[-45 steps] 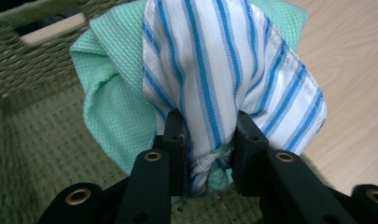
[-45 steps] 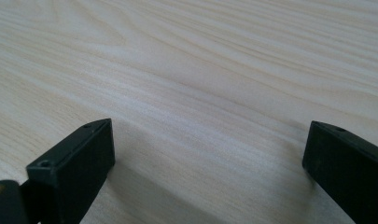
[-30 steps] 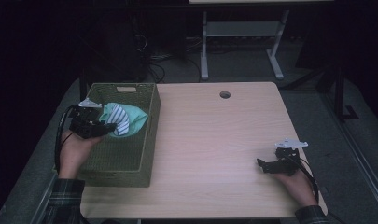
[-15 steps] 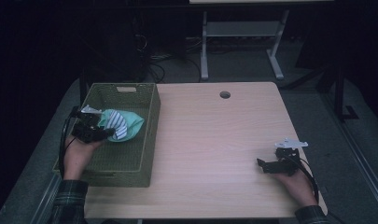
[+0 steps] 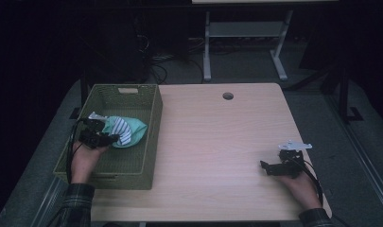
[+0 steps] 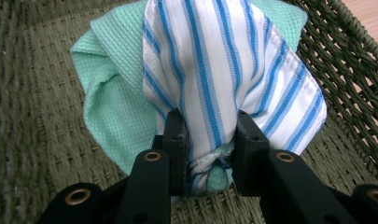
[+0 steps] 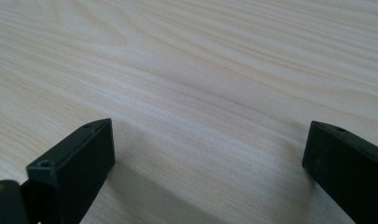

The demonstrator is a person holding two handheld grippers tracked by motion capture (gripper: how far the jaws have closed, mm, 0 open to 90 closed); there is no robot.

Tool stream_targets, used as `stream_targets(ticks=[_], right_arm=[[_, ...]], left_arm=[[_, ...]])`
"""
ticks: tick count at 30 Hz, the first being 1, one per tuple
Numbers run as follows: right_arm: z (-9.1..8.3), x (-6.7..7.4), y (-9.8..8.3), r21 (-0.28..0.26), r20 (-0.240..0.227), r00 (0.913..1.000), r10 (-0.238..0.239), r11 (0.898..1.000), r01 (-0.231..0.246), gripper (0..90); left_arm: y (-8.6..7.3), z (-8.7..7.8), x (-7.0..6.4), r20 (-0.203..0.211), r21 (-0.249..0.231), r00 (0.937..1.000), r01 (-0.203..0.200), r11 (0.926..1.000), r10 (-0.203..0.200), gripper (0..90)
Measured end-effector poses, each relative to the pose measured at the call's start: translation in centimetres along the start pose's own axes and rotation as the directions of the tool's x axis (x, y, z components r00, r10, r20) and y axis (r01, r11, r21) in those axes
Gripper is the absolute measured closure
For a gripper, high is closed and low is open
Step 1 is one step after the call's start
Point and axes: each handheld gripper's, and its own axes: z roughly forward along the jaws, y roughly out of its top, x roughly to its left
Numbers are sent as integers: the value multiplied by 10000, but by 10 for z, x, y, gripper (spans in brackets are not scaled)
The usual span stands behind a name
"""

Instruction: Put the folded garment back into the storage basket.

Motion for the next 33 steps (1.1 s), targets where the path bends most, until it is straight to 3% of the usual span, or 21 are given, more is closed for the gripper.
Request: stream_targets(ticks=[7,23,26,33], right_arm=[[0,0,0,1,-10,10000,-43,10000,43,18],[0,0,0,-21,-37,9999,-131,9999,131,18],[0,0,0,-14,-49,9999,-152,9999,152,18],[0,0,0,-14,-48,9999,-148,9999,148,18]], left_arm=[[-1,10,-5,-52,547,9998,-181,9983,185,698],[-3,18,-1,-10,1342,9998,212,9907,-212,687],[-3,19,-1,21,1392,9998,183,9901,-188,624],[-2,20,-2,-23,1336,10000,86,9910,-83,376]])
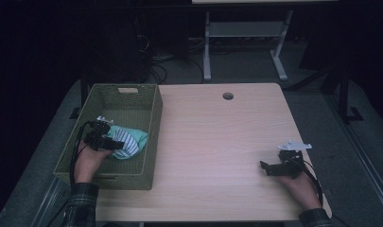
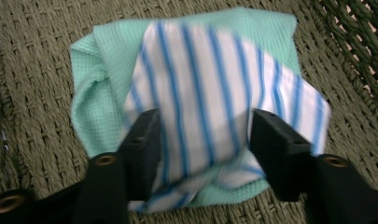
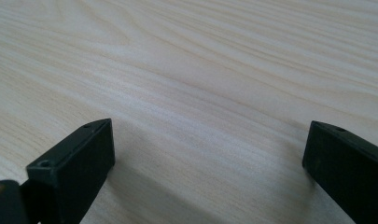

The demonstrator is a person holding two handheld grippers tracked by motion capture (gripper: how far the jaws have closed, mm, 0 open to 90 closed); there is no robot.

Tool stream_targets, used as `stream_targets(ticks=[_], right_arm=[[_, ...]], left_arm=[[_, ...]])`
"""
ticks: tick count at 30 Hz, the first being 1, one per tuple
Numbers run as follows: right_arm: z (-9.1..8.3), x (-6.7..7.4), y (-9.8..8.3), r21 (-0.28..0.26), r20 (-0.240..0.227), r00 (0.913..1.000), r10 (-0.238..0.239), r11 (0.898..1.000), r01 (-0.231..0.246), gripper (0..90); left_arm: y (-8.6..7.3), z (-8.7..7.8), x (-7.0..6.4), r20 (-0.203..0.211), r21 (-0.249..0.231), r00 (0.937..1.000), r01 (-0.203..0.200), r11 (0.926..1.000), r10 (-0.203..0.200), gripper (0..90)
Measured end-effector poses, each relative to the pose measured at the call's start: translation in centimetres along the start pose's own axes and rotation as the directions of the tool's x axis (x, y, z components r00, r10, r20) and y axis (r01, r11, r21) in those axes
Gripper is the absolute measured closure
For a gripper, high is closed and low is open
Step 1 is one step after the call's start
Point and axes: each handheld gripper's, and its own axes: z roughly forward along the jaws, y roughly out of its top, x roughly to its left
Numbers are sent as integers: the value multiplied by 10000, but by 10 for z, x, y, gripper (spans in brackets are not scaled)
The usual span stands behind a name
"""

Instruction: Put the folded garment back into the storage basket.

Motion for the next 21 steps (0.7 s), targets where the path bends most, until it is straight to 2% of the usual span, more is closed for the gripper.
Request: stream_targets(ticks=[3,7,11,16,21], right_arm=[[0,0,0,-5,0,10000,2,10000,-2,18],[0,0,0,-5,1,10000,1,10000,-1,18],[0,0,0,-8,-1,10000,1,10000,-1,18],[0,0,0,-7,0,10000,-13,10000,13,18],[0,0,0,1,31,10000,29,10000,-29,18]], left_arm=[[1,0,0,-114,-48,9999,3,10000,-4,282],[1,-1,0,-161,-240,9999,46,9997,-49,198],[2,-3,-3,-68,-443,9998,-166,9989,163,137],[3,-9,-2,492,-929,9988,10,9957,36,130],[3,-17,-2,649,-1237,9979,108,9923,-28,131]])
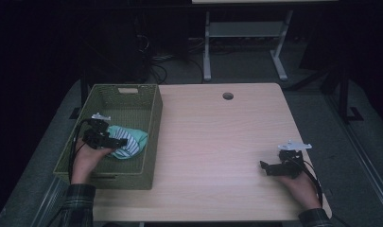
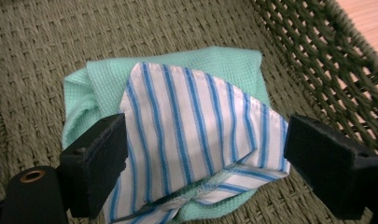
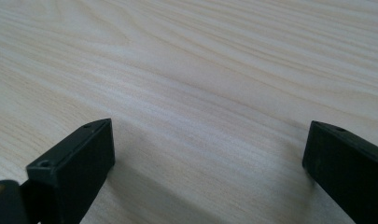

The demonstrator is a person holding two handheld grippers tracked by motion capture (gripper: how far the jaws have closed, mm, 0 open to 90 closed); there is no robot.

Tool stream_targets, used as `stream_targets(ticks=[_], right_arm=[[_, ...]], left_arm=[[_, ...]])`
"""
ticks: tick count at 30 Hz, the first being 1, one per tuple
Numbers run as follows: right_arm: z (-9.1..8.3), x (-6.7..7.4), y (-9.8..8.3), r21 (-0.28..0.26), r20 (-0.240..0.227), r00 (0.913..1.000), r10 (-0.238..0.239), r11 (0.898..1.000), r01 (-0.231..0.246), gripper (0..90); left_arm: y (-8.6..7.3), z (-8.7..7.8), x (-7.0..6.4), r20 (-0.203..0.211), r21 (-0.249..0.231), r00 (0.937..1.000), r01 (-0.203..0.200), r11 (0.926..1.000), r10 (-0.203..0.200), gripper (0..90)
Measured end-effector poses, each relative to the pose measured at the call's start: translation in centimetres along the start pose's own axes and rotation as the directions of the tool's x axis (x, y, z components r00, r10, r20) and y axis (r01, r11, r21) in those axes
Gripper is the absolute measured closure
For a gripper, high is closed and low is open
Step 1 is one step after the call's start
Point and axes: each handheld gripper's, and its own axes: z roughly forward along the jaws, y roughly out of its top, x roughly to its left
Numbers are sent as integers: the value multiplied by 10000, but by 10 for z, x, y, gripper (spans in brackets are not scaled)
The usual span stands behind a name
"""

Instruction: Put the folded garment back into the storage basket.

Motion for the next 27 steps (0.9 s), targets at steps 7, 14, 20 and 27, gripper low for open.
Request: stream_targets(ticks=[7,14,20,27], right_arm=[[0,0,0,-1,15,10000,26,10000,-26,18],[0,1,0,-9,17,10000,66,10000,-66,18],[0,0,0,-8,16,10000,55,10000,-55,18],[0,0,0,-6,18,10000,50,10000,-50,18]], left_arm=[[8,-14,-8,476,-413,9988,-41,9991,61,133],[18,-27,-15,569,-885,9983,-56,9961,106,135],[27,-36,-26,633,-1154,9976,-207,9931,281,141],[38,-42,-40,863,-1416,9950,-373,9892,498,141]])
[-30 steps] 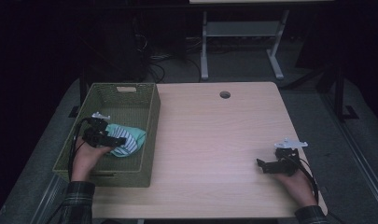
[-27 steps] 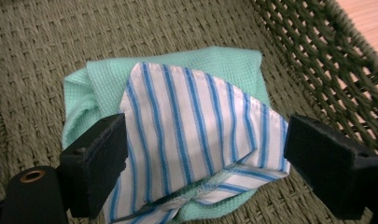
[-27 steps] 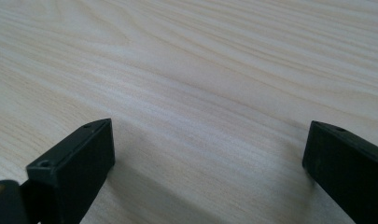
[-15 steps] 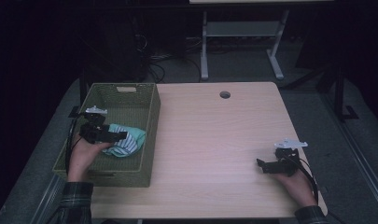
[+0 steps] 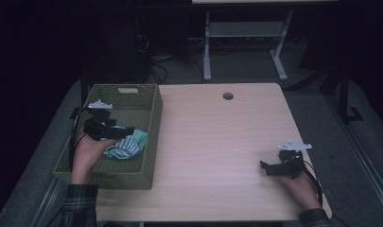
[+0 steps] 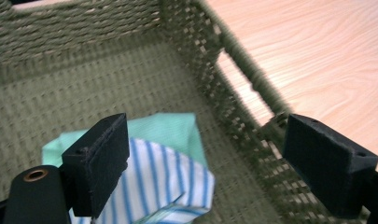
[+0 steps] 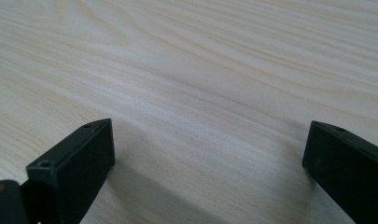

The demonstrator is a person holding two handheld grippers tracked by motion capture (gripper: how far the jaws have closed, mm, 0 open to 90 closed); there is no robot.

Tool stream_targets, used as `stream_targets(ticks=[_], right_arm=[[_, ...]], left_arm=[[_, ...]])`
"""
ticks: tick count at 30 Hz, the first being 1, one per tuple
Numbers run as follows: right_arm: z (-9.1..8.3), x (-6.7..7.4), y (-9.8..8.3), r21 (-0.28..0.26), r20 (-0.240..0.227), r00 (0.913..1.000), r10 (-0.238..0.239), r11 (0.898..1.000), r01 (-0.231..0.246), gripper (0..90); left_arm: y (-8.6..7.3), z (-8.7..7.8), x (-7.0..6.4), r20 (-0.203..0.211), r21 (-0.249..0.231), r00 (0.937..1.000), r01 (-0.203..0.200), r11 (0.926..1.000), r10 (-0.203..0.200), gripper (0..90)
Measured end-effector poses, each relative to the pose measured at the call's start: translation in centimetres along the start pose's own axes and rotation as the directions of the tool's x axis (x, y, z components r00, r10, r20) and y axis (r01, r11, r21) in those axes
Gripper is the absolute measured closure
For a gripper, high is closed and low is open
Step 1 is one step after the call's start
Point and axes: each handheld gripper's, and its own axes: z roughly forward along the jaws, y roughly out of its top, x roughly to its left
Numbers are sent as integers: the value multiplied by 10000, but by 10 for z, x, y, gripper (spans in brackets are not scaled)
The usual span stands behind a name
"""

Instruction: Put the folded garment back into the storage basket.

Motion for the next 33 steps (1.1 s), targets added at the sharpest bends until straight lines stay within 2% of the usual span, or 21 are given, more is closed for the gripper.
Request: stream_targets(ticks=[7,16,20,27,31,33], right_arm=[[0,0,0,6,-2,10000,-17,10000,17,18],[0,0,0,4,-2,10000,-28,10000,28,18],[0,0,0,3,-4,10000,-31,10000,31,18],[0,0,0,6,-4,10000,-29,10000,29,18],[0,0,0,5,-5,10000,-37,10000,37,18],[0,0,0,2,-6,10000,-28,10000,28,18]], left_arm=[[11,2,-15,322,-147,9993,-199,9997,203,141],[24,15,-41,765,-265,9953,-581,9980,600,141],[29,22,-54,1117,-294,9905,-778,9965,806,141],[35,37,-79,1455,-279,9820,-1176,9927,1204,141],[37,47,-95,1823,-345,9729,-1385,9898,1425,141],[39,50,-101,1869,-372,9707,-1470,9884,1513,140]])
